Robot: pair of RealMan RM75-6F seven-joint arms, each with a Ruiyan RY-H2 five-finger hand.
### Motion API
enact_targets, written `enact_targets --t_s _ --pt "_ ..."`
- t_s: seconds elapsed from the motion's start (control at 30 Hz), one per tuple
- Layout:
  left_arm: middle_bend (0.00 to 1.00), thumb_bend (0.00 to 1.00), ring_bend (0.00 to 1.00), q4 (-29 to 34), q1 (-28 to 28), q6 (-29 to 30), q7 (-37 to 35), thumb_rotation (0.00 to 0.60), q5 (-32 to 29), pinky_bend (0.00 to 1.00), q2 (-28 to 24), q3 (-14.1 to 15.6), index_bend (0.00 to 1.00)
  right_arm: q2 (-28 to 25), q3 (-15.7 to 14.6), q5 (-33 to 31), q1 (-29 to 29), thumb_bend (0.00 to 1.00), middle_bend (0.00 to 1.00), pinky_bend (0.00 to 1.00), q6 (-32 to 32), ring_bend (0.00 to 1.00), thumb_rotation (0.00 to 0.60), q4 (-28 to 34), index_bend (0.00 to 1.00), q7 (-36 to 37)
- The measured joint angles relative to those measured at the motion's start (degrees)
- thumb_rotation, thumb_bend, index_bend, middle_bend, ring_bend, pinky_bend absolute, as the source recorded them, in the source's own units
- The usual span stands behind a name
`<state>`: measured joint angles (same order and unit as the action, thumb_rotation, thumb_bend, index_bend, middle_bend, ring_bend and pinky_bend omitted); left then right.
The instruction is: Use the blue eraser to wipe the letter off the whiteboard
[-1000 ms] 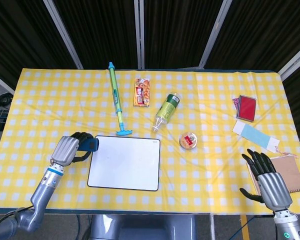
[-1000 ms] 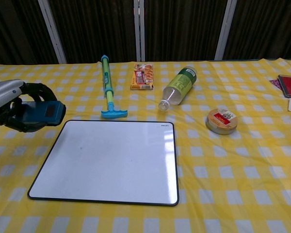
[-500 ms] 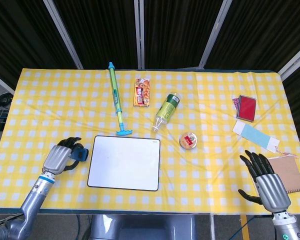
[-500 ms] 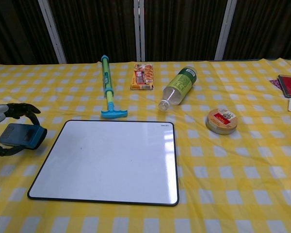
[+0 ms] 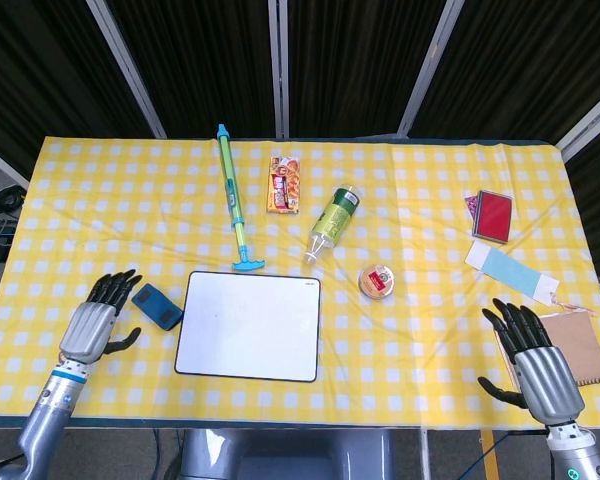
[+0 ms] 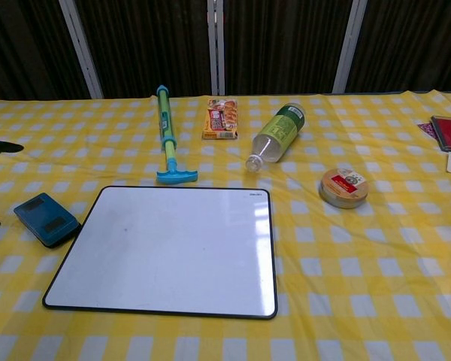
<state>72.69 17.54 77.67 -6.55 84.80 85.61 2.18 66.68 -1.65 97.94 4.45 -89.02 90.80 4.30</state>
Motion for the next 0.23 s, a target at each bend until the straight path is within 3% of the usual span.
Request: enact_targets --t_s 0.23 --pt "0.00 0.23 0.00 4.7 -6.6 10.3 3.6 0.600 2.5 0.00 -5.9 2.0 0.00 0.0 0.4 0.0 -0.3 0.04 0.00 0.00 -1.0 0.00 0.600 -0.2 0.00 -0.2"
